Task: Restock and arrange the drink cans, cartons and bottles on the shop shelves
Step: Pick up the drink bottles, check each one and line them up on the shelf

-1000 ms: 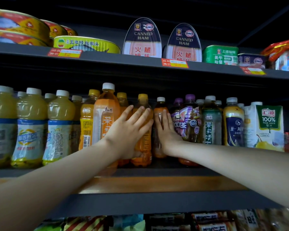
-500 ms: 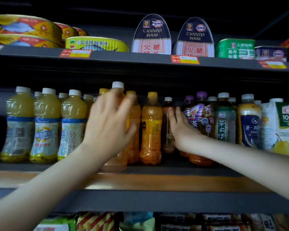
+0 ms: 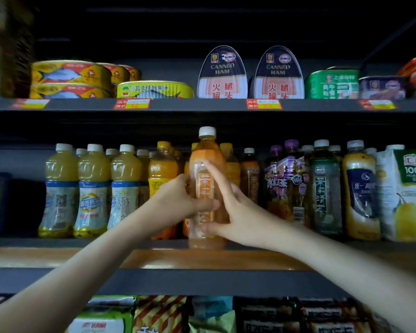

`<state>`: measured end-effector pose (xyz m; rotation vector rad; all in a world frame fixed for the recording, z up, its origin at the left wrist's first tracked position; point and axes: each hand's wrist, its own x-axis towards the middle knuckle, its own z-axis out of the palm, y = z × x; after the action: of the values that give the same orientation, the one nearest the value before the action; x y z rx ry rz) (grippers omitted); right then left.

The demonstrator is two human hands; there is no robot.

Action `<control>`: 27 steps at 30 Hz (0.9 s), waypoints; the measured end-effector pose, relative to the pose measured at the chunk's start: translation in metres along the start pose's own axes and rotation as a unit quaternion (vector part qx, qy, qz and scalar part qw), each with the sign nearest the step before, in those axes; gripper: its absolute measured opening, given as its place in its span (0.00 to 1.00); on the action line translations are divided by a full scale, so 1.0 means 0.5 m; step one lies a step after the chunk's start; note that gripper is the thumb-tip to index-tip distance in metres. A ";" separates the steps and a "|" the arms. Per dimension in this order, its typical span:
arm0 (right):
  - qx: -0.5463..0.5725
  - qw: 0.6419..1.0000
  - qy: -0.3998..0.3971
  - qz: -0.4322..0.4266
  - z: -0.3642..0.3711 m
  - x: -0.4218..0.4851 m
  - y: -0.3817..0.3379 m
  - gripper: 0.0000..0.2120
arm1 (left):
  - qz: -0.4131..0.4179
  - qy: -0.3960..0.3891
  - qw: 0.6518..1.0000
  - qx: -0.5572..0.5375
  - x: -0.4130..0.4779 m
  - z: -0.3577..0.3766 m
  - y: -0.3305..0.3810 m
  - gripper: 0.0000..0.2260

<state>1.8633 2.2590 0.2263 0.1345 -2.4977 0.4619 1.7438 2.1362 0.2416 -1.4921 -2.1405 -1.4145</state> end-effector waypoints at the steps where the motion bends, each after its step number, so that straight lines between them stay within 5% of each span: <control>1: -0.011 1.000 0.017 0.008 -0.002 -0.006 0.003 0.52 | 0.015 -0.007 1.000 -0.005 0.000 0.012 0.009 0.25; 5: -0.030 0.996 0.078 0.040 -0.028 -0.036 0.028 0.55 | 0.075 -0.053 0.995 0.029 0.021 0.062 0.032 0.21; 9: -0.057 0.991 0.095 0.075 -0.061 -0.059 0.061 0.56 | 0.172 -0.065 0.972 0.146 0.050 0.091 0.032 0.29; 13: -0.115 0.982 0.074 0.132 -0.088 -0.063 0.087 0.58 | 0.329 0.079 0.865 0.369 0.080 0.096 -0.004 0.32; 17: -0.172 0.969 0.036 0.173 -0.102 -0.042 0.106 0.61 | 0.277 0.062 0.809 0.514 0.101 0.101 -0.028 0.52; 19: -0.174 0.968 0.028 0.181 -0.099 -0.029 0.117 0.61 | 0.242 0.048 0.787 0.566 0.105 0.103 -0.034 0.53; 23: -0.198 0.955 0.028 0.219 -0.081 0.003 0.132 0.61 | 0.213 0.043 0.798 0.562 0.115 0.106 -0.043 0.54; 27: -0.369 0.909 0.021 0.191 -0.066 0.014 0.133 0.56 | 0.211 0.041 0.789 0.575 0.117 0.106 -0.047 0.53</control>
<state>1.8619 2.3329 0.2359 -0.6606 -2.4776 -0.3529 1.7151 2.2130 0.2343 -1.1627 -1.7779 0.0884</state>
